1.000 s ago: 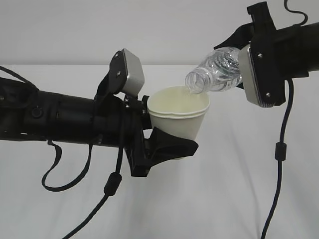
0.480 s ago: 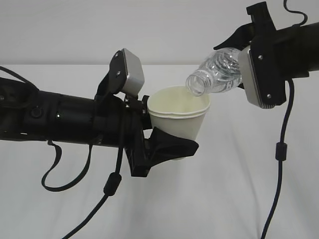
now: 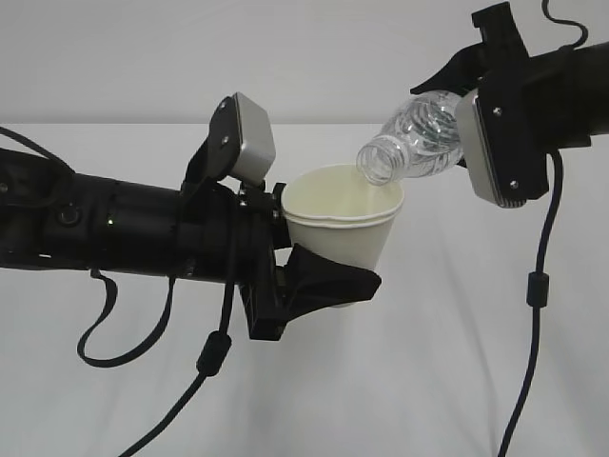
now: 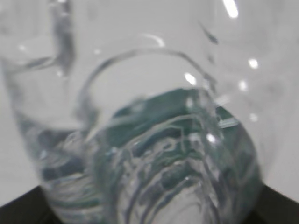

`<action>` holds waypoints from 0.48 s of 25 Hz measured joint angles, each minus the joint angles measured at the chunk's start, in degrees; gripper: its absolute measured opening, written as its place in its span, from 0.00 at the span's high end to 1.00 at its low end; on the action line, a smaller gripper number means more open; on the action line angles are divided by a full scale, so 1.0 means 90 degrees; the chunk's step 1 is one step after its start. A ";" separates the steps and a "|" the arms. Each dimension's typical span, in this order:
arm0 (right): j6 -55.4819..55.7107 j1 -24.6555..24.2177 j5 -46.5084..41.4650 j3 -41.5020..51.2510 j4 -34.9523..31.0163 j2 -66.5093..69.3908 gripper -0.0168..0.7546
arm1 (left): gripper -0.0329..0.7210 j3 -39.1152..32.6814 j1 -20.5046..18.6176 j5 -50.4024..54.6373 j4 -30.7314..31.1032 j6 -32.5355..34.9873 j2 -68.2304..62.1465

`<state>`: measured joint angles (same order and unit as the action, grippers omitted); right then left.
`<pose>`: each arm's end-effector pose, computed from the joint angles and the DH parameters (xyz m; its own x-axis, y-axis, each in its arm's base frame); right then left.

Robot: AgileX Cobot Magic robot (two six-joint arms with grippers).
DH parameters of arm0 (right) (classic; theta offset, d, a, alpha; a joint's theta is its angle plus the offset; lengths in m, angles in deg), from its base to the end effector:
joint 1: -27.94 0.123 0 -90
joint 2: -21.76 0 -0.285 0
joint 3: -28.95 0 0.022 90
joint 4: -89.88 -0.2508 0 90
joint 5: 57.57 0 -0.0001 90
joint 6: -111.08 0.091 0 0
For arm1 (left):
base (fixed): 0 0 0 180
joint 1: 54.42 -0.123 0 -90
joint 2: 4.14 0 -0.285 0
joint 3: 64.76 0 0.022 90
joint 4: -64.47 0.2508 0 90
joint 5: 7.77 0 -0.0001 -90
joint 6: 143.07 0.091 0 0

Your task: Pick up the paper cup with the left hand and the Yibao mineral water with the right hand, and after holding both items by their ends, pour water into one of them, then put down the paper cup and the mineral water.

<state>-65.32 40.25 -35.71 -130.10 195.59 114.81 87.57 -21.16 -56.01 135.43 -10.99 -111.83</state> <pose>0.3123 0.1014 0.2830 0.6010 -0.7989 0.0228 -0.3633 -0.2984 -0.8826 0.2465 -0.2384 0.2039 -0.1118 0.2883 -0.9510 0.9824 0.1759 -0.0621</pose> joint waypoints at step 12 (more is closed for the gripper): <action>-0.0037 0.0000 -0.0024 -0.0143 0.0000 0.0000 0.34 | 0.37 0.0000 0.0000 -0.0045 0.0011 0.0000 0.0000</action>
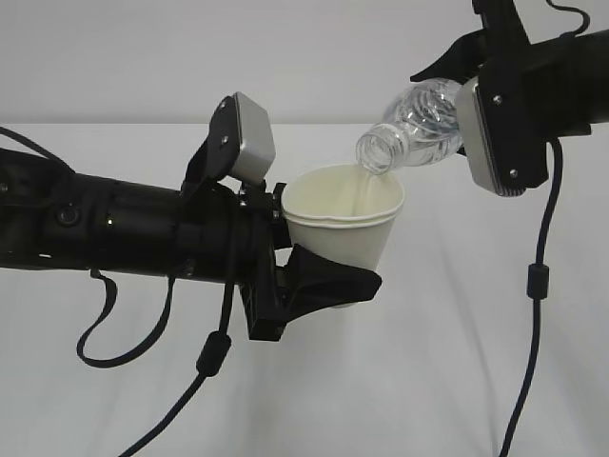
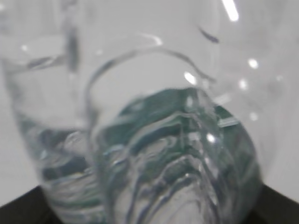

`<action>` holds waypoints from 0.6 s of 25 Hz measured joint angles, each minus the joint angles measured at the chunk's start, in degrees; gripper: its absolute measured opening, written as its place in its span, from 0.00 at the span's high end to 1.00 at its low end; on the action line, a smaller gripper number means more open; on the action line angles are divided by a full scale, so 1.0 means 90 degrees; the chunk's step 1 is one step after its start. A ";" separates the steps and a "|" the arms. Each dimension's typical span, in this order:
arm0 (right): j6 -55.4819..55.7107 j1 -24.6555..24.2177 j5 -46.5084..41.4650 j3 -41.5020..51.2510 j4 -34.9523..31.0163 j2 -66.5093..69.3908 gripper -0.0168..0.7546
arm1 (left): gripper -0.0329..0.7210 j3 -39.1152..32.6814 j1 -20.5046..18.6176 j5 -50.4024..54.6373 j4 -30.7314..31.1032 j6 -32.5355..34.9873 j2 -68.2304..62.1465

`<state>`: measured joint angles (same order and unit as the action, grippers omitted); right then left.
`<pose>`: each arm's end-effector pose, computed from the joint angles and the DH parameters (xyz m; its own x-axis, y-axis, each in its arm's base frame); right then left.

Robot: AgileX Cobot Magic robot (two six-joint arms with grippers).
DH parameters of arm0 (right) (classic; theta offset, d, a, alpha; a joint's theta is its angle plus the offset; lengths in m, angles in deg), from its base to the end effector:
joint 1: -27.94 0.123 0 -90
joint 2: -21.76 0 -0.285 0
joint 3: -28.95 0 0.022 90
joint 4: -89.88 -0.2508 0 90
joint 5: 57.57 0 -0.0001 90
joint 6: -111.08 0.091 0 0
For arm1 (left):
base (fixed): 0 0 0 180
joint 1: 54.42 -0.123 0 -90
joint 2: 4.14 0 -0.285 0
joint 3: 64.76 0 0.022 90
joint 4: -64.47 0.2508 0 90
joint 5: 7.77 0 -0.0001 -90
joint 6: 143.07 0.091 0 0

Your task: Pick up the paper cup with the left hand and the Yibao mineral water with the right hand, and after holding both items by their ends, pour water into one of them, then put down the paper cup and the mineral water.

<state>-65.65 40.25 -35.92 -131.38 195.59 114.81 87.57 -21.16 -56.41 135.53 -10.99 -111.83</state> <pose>0.3151 0.1017 0.2900 0.5998 -0.7992 0.0388 -0.3403 -0.2987 -0.8916 0.2460 -0.2385 0.2043 -0.1101 0.2850 -0.9522 0.9835 0.1699 -0.0628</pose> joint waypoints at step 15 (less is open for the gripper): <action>-0.0145 0.0000 0.0000 0.0000 0.0000 0.0000 0.34 | 0.37 0.0000 0.0000 -0.0016 0.0026 0.0000 0.0000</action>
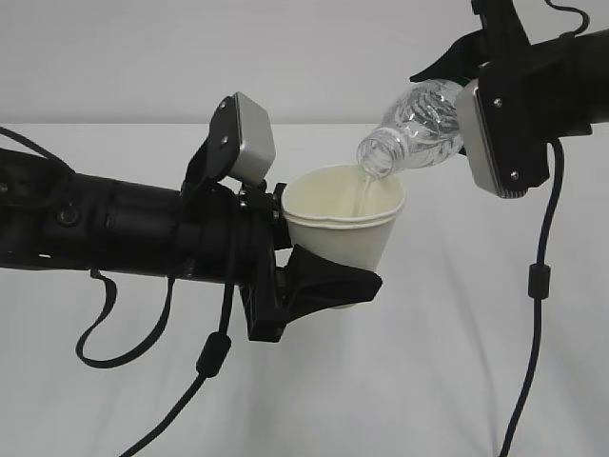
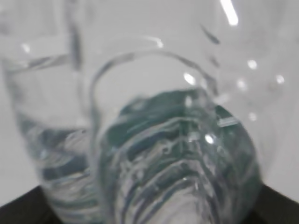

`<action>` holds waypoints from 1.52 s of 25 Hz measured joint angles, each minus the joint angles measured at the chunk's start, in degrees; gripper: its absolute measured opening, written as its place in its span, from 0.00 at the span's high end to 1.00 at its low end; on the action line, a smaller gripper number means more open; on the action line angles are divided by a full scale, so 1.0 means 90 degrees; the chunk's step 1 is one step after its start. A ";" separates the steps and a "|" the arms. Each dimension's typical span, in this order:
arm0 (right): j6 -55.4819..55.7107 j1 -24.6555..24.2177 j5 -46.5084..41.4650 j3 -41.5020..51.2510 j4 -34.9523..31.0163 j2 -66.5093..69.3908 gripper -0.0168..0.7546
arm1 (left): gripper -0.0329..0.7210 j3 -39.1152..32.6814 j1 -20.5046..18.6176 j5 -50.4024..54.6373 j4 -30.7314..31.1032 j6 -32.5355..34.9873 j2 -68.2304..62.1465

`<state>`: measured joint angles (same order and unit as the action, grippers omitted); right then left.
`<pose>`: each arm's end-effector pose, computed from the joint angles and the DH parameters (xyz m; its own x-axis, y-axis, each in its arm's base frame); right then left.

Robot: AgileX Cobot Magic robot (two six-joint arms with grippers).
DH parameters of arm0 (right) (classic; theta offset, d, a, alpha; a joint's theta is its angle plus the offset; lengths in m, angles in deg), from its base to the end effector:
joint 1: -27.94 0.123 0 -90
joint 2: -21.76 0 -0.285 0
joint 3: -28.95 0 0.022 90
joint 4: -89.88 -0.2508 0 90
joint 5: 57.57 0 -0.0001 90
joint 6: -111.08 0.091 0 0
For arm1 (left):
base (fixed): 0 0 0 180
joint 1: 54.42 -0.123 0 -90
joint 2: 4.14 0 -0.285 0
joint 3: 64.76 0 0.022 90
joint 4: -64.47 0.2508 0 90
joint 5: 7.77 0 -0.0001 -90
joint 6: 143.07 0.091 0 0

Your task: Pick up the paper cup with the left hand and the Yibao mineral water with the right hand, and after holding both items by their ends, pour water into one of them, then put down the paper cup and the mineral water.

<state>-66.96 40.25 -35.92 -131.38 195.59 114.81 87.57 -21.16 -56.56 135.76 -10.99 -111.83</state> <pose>0.3151 0.1017 0.2900 0.6074 -0.7922 0.0592 -0.3265 -0.3169 -0.8905 0.2457 -0.2386 0.2042 -0.1075 0.2859 -0.9522 0.9843 0.1654 -0.0615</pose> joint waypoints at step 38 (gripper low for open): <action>-0.0132 0.0000 -0.0023 0.0000 0.0000 0.0000 0.34 | 0.37 0.0000 0.0000 0.0290 0.0101 0.0000 0.0000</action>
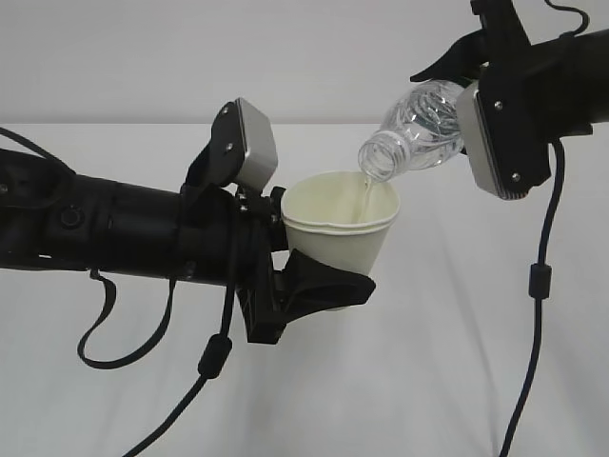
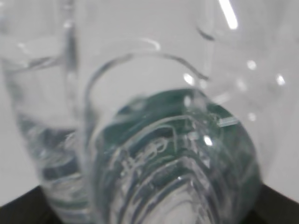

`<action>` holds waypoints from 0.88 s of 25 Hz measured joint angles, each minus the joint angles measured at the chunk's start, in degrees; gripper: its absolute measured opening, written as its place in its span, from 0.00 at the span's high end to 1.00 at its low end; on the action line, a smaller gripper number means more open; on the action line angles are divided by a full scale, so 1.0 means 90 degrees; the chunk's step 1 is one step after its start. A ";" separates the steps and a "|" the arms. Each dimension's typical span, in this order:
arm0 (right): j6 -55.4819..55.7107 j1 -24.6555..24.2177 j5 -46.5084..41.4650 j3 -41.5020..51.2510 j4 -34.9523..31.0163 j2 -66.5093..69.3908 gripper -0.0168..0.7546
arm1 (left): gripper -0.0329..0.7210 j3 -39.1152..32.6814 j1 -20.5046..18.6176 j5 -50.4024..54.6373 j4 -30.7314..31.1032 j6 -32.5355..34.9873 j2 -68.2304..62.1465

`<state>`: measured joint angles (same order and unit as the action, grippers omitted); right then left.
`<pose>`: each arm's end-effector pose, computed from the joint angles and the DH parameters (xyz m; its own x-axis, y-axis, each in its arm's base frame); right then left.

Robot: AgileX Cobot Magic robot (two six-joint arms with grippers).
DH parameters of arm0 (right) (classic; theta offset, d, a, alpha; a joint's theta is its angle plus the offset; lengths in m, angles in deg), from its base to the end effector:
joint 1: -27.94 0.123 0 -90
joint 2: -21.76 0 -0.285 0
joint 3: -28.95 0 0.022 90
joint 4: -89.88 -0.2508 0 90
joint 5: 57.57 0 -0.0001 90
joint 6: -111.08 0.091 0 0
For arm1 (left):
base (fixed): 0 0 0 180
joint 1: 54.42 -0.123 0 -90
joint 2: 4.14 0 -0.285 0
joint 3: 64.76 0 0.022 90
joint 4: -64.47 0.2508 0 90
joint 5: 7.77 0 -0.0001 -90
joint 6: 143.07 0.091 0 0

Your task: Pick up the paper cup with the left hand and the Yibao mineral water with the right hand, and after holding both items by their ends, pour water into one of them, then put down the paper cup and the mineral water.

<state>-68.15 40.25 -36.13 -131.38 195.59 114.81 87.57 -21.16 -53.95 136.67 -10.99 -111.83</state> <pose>0.3153 0.1015 0.2900 0.6114 -0.7873 0.0794 -0.3138 -0.3333 -0.8891 0.2476 -0.2371 0.2007 -0.1029 0.3245 -0.9403 0.9815 0.1864 -0.0431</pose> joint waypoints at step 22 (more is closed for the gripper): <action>0.0000 0.0000 -0.0011 0.0000 0.0000 0.0000 0.34 | 0.38 0.0000 0.0000 0.0004 0.0177 0.0000 0.0000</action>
<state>-68.15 40.25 -36.24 -131.38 195.59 114.81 87.57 -21.16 -53.92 138.26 -10.99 -111.83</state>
